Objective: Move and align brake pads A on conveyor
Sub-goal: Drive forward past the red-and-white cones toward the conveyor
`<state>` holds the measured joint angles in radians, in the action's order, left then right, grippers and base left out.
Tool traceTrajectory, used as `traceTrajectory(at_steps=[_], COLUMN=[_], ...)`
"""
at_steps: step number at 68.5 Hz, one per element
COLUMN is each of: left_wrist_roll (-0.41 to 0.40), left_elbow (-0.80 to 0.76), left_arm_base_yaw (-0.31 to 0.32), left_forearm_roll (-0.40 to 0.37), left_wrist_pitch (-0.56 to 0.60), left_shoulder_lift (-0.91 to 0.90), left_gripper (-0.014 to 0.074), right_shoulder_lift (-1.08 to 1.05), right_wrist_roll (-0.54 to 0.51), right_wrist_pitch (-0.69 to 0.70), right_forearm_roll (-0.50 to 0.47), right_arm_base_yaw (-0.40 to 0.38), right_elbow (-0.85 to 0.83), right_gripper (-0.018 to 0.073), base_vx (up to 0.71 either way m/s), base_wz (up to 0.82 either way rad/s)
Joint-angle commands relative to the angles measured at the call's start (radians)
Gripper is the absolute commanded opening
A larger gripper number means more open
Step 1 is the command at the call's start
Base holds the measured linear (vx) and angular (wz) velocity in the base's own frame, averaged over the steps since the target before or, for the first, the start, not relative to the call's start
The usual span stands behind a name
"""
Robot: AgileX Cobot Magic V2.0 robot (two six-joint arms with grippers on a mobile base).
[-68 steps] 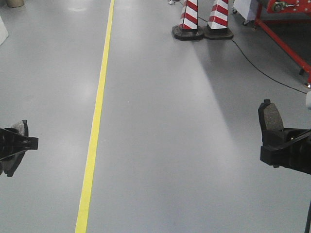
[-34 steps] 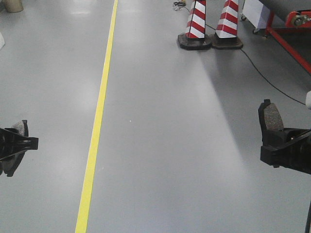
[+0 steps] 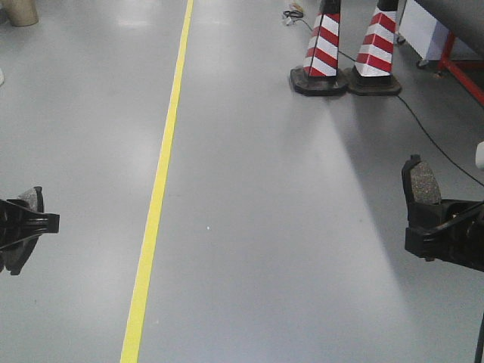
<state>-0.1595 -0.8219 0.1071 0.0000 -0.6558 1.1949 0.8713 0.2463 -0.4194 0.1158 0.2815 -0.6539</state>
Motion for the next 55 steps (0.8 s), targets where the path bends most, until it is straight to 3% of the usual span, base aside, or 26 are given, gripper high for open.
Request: traceTrajectory(at_steps=[1, 55], left_wrist_roll=[-0.010, -0.010], left_elbow=[-0.028, -0.028], left_arm_base_yaw=[0.004, 0.004], left_forearm_roll=[0.000, 0.000], left_wrist_pitch=[0.063, 0.063], left_shoulder_lift=[-0.024, -0.024], left_gripper=[0.0076, 0.0076], right_shoulder_lift=[-0.010, -0.010], right_wrist_roll=[-0.004, -0.004], right_wrist_pitch=[0.093, 0.093], right_forearm_roll=[0.010, 0.010], right_arm_base_yaw=[-0.003, -0.003], right_elbow=[-0.030, -0.030], right_gripper=[0.0096, 0.0096], base_vx=[0.55, 0.55], base_wz=[0.07, 0.00])
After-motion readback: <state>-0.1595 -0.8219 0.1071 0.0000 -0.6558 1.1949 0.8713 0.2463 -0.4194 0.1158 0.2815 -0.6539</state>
